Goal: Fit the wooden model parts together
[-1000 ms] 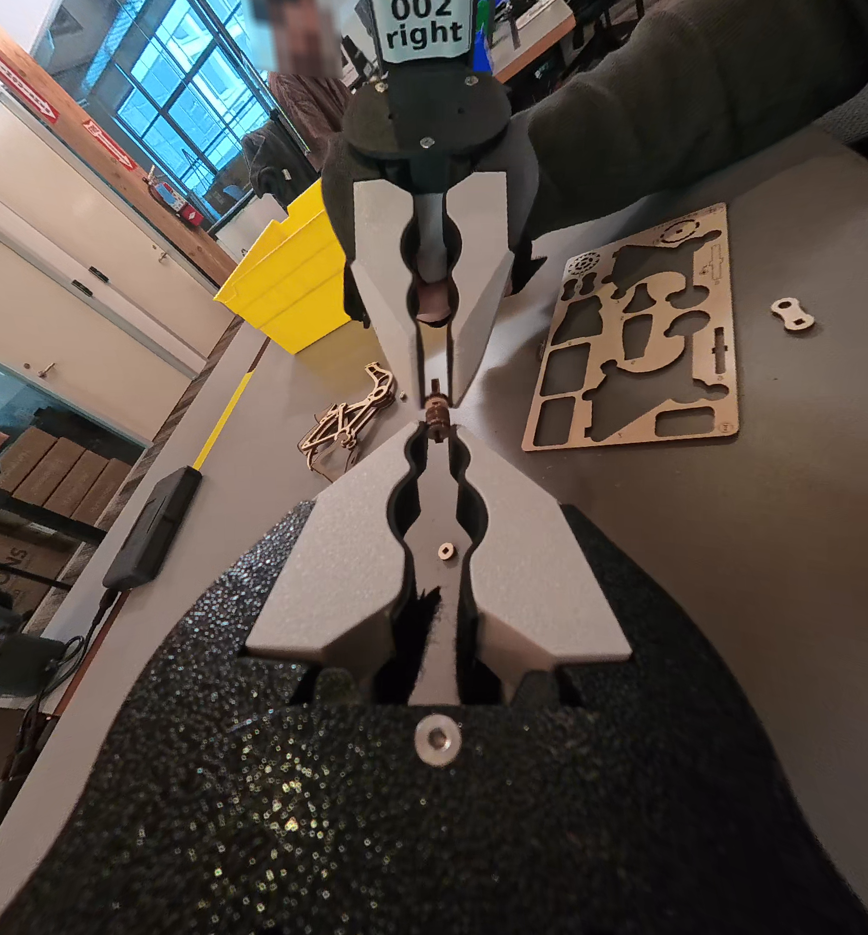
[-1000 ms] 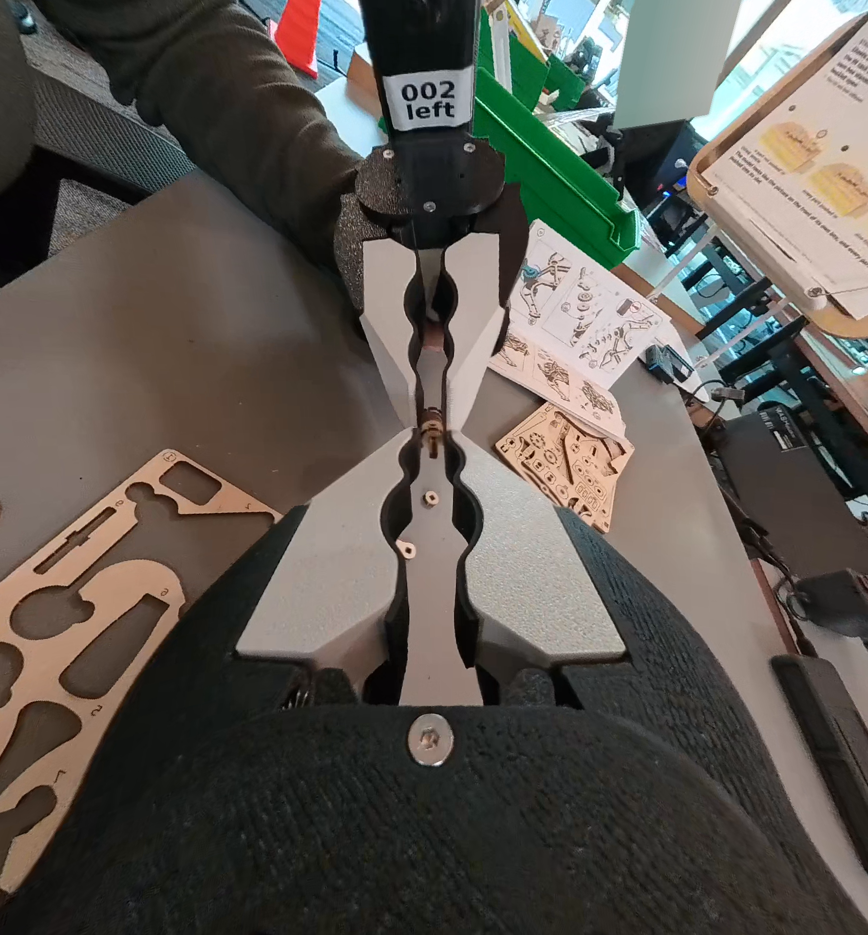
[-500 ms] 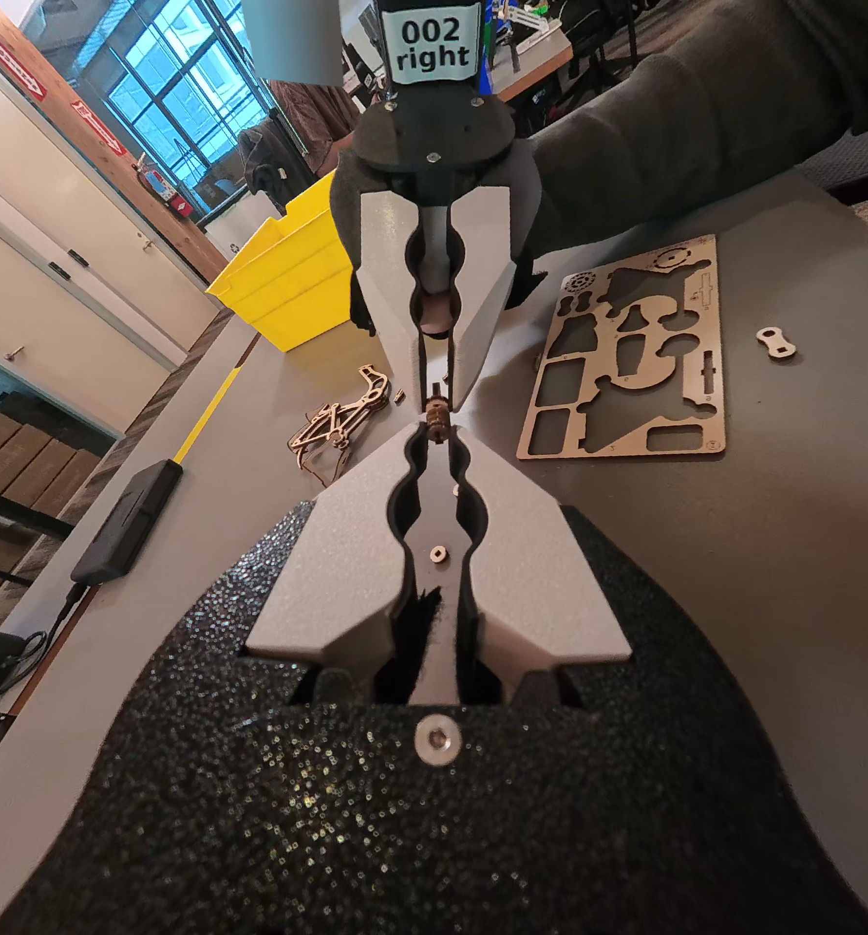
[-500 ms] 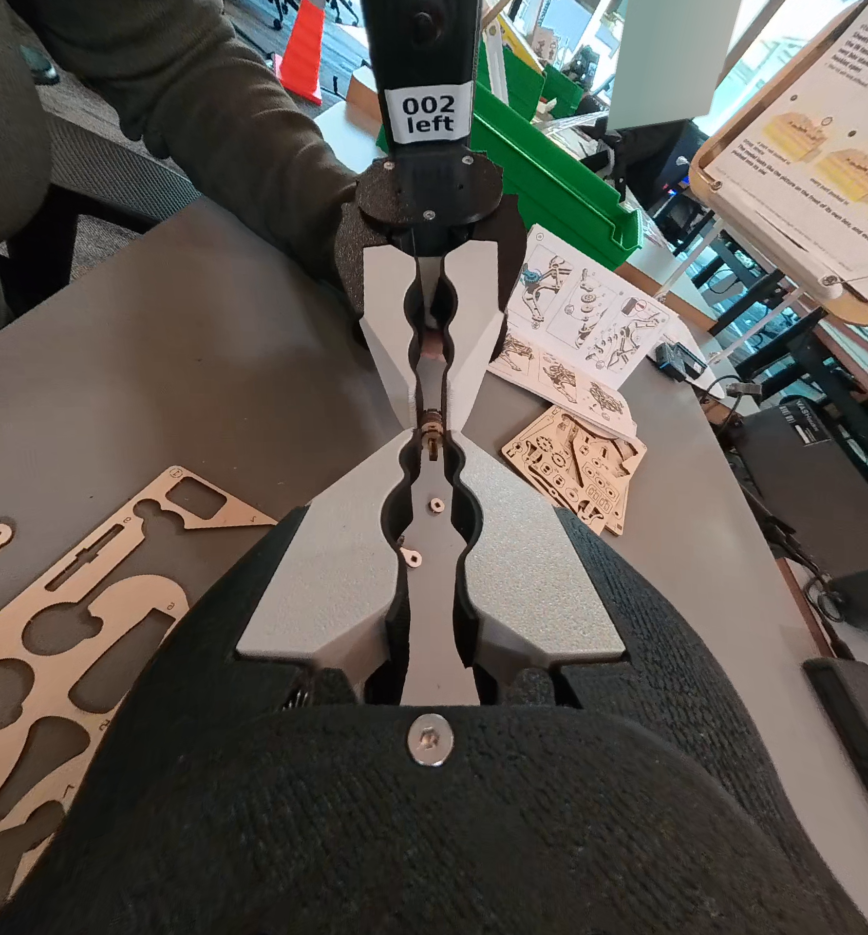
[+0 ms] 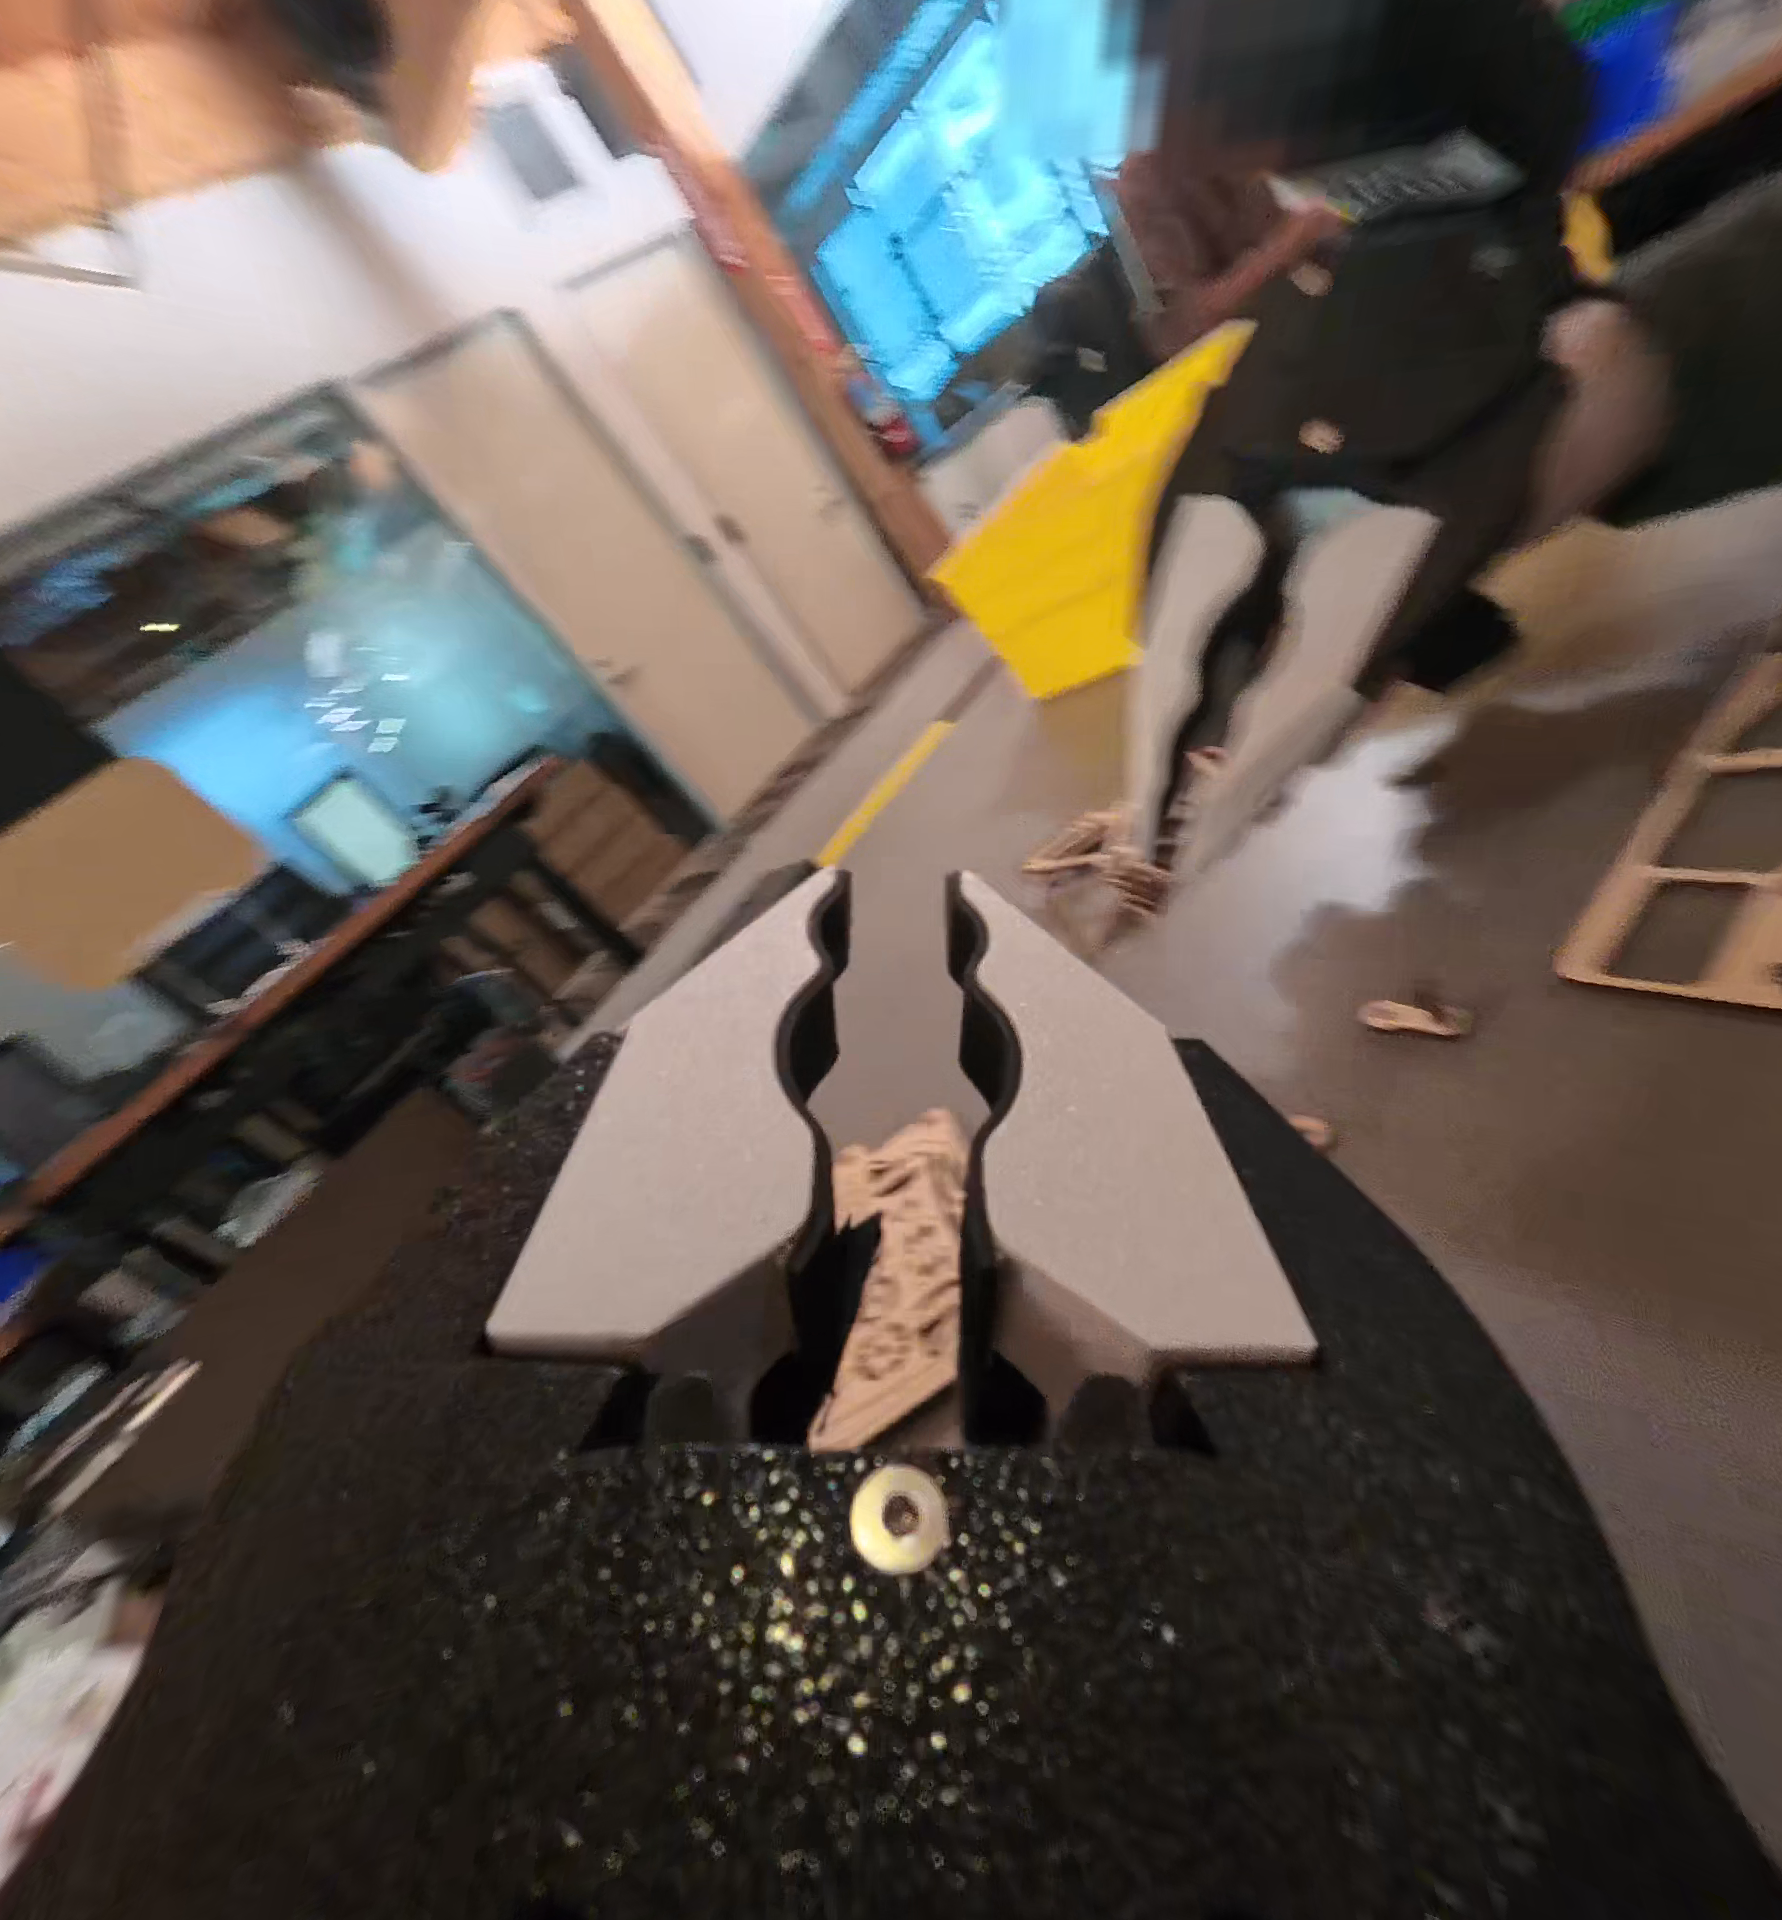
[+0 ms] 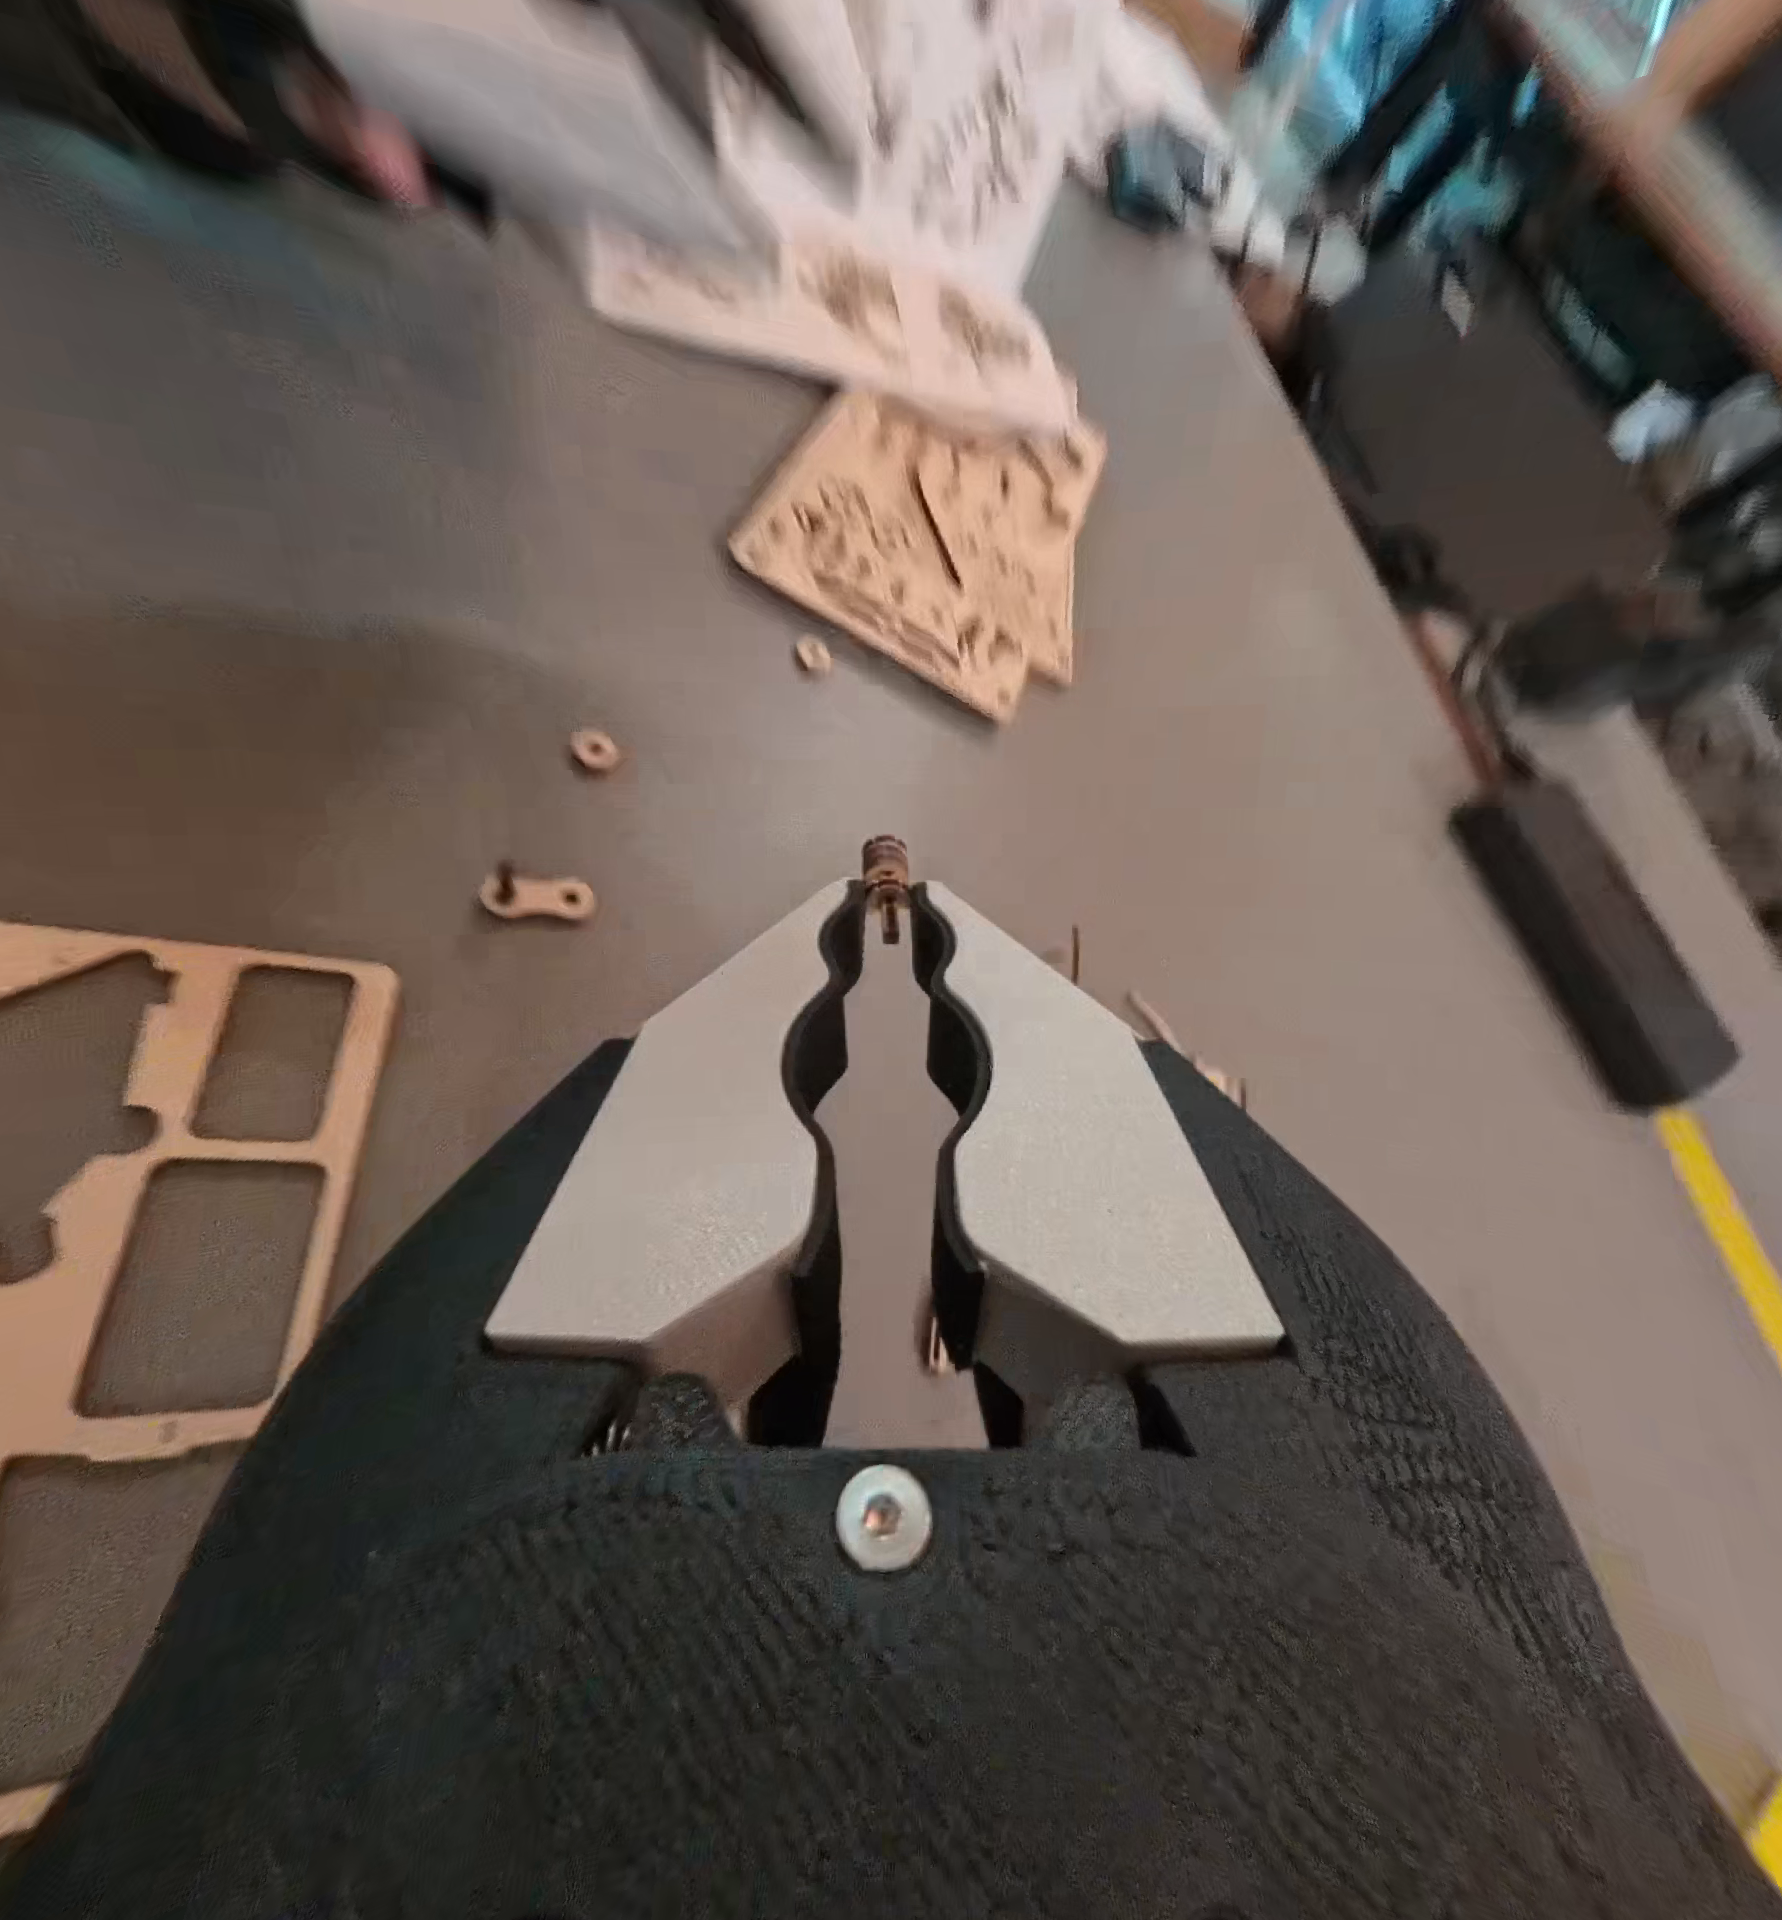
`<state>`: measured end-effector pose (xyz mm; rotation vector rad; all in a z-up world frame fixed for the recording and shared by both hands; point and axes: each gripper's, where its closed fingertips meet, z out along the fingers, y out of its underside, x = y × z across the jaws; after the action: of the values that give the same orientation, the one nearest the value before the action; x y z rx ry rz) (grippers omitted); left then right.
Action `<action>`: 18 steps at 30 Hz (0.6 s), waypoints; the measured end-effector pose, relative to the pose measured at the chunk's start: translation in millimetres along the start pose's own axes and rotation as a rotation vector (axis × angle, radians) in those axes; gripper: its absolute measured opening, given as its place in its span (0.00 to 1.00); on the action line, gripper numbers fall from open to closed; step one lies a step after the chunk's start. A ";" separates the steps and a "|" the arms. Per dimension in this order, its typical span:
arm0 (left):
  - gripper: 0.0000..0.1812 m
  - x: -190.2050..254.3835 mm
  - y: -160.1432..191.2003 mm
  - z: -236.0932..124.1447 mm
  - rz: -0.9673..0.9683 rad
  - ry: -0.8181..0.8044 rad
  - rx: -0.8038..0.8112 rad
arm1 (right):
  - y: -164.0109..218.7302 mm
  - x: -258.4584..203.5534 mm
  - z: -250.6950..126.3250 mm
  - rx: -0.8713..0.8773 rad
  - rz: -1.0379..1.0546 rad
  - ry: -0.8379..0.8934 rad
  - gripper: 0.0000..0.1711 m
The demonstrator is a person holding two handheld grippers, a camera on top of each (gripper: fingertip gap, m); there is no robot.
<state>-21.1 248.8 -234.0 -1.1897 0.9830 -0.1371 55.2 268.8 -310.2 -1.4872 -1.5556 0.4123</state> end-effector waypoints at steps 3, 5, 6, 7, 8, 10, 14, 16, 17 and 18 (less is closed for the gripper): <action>0.21 -46.5 -1.7 -15.2 -0.037 -0.186 0.063 | 18.9 -0.2 6.8 -0.085 0.078 -0.024 0.04; 0.24 -72.8 0.2 -27.7 -0.065 -0.289 0.087 | 23.5 -1.3 7.7 -0.111 0.118 -0.037 0.04; 0.25 -83.2 -0.1 -34.2 -0.077 -0.331 0.106 | 25.2 -1.0 7.7 -0.121 0.129 -0.037 0.04; 0.25 -92.6 -1.6 -41.4 -0.086 -0.375 0.129 | 26.2 -1.3 7.8 -0.124 0.127 -0.039 0.04; 0.25 -102.5 -6.7 -51.5 -0.092 -0.434 0.172 | 26.8 -2.1 7.9 -0.125 0.111 -0.040 0.04; 0.26 -116.8 -27.1 -76.2 -0.099 -0.527 0.323 | 29.4 -3.1 8.6 -0.147 0.072 -0.029 0.05; 0.32 -138.0 -37.4 -99.5 -0.176 -0.603 0.397 | 30.9 -8.0 6.2 -0.190 0.039 -0.043 0.15; 0.31 -144.1 -33.7 -103.2 -0.167 -0.631 0.384 | 21.4 -2.4 1.4 -0.158 0.057 -0.020 0.16; 0.31 -145.4 -30.5 -103.1 -0.163 -0.637 0.373 | 12.4 1.8 -0.7 -0.119 0.088 -0.006 0.16; 0.31 -146.0 -26.7 -101.9 -0.163 -0.640 0.361 | 1.5 5.9 -1.4 -0.071 0.138 0.001 0.16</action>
<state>-169.5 247.7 -132.1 -0.8884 0.2818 -0.0520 58.1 274.0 -308.4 -1.6557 -1.4849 0.4394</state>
